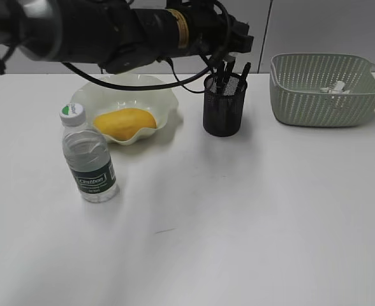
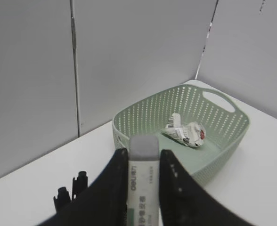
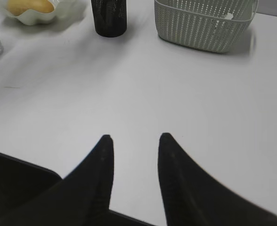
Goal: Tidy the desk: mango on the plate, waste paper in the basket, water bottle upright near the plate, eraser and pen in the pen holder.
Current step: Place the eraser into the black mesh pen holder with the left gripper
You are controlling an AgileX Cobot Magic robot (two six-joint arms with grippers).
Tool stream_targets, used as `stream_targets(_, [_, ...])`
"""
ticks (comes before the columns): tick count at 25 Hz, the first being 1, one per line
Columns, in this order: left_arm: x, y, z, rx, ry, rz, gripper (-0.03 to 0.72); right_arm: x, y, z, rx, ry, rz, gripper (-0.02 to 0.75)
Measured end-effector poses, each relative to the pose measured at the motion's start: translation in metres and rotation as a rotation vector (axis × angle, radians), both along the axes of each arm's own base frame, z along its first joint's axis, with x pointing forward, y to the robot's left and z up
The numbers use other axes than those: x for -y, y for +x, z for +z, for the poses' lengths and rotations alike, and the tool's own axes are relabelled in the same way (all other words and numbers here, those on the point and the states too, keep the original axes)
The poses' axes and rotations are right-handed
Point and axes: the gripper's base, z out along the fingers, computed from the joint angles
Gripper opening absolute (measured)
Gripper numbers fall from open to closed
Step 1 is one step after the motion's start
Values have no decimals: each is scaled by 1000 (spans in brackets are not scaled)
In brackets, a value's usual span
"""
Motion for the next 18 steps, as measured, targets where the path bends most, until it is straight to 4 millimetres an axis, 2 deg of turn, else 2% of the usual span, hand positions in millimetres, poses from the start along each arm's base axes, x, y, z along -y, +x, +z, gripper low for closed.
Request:
stream_targets(5, [15,23,-34,28,53,-14,142,0,0,0,0,0,0,267])
stream_targets(9, [14,36,-58,15,89,-4,153,0,0,0,0,0,0,267])
stream_targets(15, [7,42,-59,14,95,17,385,0,0,0,0,-1,0,267])
stream_targets(18, [4,40,-46,-7,112,66,419,0,0,0,0,-1,0,267])
